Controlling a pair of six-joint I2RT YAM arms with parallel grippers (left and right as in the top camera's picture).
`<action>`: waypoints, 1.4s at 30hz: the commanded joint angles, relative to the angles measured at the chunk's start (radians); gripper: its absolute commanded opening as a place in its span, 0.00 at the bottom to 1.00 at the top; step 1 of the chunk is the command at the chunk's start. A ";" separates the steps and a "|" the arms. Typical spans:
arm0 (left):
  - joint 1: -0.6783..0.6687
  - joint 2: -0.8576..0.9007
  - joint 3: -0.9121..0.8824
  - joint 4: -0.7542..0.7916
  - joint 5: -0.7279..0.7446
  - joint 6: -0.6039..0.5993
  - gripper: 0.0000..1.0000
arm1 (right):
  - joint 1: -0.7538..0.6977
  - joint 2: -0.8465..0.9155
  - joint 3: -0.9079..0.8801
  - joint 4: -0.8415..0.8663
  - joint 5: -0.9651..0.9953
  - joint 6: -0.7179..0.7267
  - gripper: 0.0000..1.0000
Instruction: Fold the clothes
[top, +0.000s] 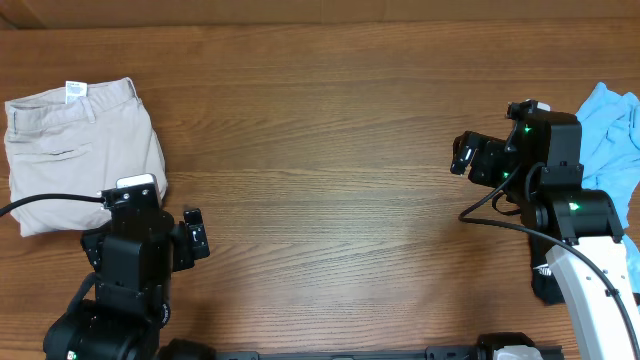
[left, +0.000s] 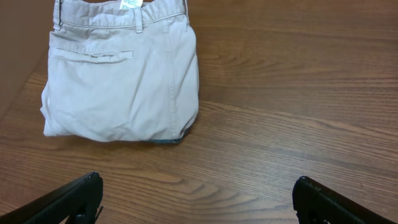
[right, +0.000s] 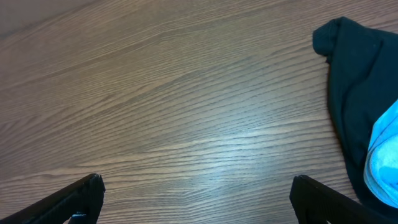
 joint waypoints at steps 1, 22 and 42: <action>0.005 -0.003 -0.006 0.003 -0.024 -0.024 1.00 | 0.005 -0.016 -0.003 0.003 0.012 0.004 1.00; 0.005 -0.003 -0.006 0.003 -0.024 -0.024 1.00 | 0.005 -0.245 -0.023 -0.038 0.048 -0.005 1.00; 0.005 -0.003 -0.006 0.003 -0.024 -0.024 1.00 | 0.012 -1.051 -0.885 0.650 -0.012 -0.020 1.00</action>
